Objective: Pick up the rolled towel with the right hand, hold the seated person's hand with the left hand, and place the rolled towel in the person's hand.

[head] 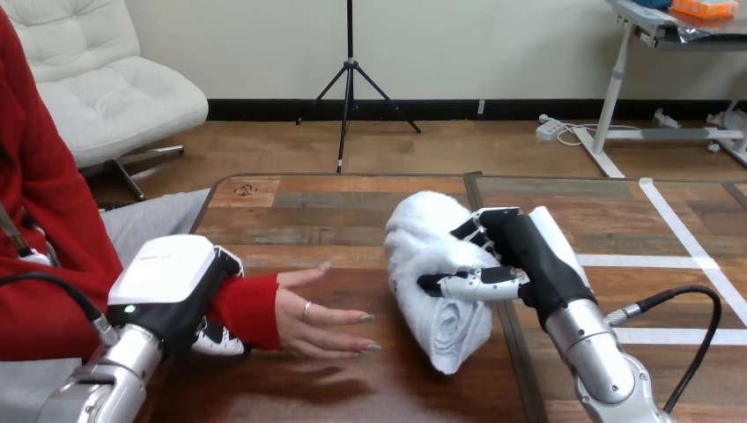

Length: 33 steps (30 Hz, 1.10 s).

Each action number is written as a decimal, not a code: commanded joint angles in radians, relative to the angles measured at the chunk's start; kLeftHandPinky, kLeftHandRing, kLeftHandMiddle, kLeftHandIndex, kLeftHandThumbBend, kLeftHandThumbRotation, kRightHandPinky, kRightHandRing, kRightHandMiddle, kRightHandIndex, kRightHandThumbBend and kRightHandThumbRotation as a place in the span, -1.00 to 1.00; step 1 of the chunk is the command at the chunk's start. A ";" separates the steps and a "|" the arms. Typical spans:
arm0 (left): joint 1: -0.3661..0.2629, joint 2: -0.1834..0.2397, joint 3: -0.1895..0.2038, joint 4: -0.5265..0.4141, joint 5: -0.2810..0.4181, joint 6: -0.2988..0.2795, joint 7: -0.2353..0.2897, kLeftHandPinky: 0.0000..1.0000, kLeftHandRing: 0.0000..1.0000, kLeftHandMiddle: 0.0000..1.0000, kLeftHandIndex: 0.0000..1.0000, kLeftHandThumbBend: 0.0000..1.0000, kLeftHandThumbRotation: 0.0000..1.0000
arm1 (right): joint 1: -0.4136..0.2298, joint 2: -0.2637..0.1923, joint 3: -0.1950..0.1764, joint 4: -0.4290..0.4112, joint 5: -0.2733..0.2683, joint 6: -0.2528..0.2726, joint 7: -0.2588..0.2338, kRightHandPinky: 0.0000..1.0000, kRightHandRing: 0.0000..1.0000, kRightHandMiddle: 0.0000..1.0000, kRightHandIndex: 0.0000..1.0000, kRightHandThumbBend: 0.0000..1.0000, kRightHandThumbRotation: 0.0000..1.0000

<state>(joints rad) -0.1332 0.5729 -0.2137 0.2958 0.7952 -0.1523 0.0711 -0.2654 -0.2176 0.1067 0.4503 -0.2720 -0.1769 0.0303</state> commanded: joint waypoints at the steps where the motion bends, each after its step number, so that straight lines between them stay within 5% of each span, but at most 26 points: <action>1: -0.296 -0.053 0.020 -0.070 -0.041 -0.051 0.051 -0.51 -0.42 -0.29 -0.26 0.47 -1.00 | -0.083 0.034 -0.003 -0.208 0.025 -0.026 -0.003 -0.50 -0.39 -0.28 -0.16 0.45 -1.00; 33: -0.363 -0.103 0.004 -0.009 -0.037 -0.057 0.053 -0.56 -0.43 -0.30 -0.28 0.45 -1.00 | -0.048 0.058 0.027 -0.306 0.033 -0.031 0.040 -0.50 -0.39 -0.29 -0.16 0.42 -1.00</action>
<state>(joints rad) -0.2022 0.5246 -0.2155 0.3608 0.7933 -0.1523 0.0711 -0.2275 -0.1877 0.1431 0.3555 -0.2721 -0.1767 0.0683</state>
